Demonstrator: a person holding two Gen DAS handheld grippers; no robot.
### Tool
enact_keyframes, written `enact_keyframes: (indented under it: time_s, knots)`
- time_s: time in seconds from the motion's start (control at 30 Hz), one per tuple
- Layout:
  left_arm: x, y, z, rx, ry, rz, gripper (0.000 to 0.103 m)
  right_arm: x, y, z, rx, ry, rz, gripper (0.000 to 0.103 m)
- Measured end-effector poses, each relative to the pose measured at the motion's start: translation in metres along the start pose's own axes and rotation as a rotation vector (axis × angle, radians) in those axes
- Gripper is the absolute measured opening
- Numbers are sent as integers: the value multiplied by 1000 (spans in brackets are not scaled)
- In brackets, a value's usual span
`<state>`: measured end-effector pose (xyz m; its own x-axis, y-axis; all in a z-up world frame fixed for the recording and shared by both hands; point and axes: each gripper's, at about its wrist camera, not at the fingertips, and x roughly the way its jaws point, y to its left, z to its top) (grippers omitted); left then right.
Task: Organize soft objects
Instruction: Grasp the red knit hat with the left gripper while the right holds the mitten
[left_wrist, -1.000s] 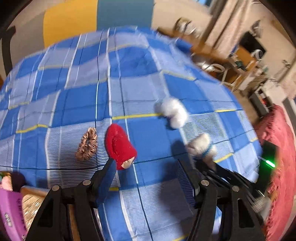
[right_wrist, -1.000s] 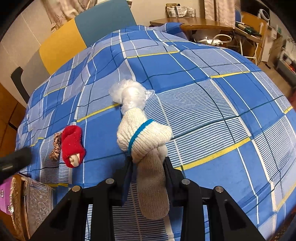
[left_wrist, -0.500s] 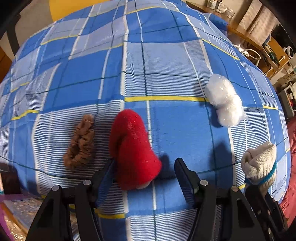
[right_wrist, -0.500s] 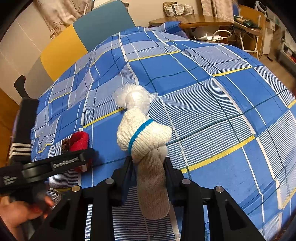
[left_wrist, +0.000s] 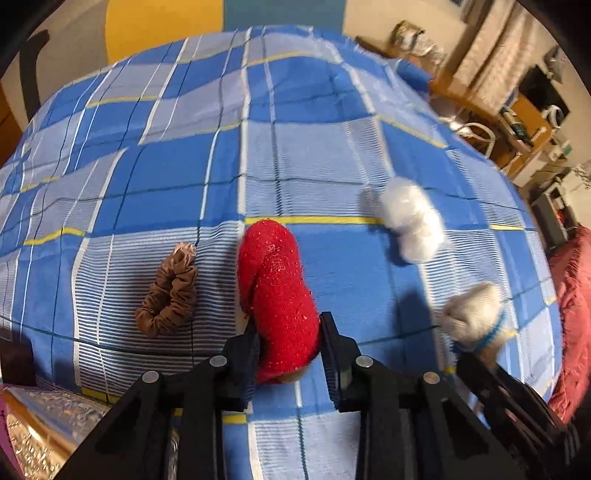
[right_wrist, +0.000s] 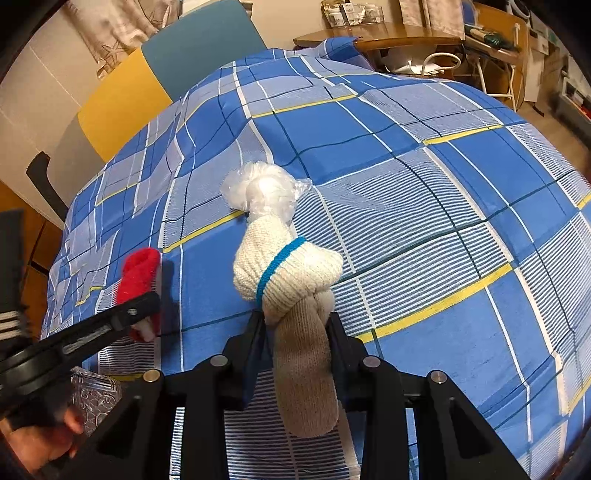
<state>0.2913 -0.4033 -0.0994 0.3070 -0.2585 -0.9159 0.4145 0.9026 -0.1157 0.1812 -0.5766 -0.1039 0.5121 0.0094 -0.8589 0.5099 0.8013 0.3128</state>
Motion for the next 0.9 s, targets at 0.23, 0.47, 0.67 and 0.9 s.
enact_keyframes:
  time_s: [0.23, 0.47, 0.67, 0.9]
  knots:
    - [-51, -8, -19, 40, -95, -79, 29, 8, -1, -4, -8, 23, -1, 33]
    - [-110, -14, -31, 89, -200, -136, 29, 11, 5, -6, -62, 12, -25, 33]
    - [-150, -8, -48, 120, -252, -167, 29, 11, 9, -7, -99, -4, -42, 33]
    - [-201, 21, -68, 113, -327, -218, 29, 13, 9, -9, -111, -6, -58, 33]
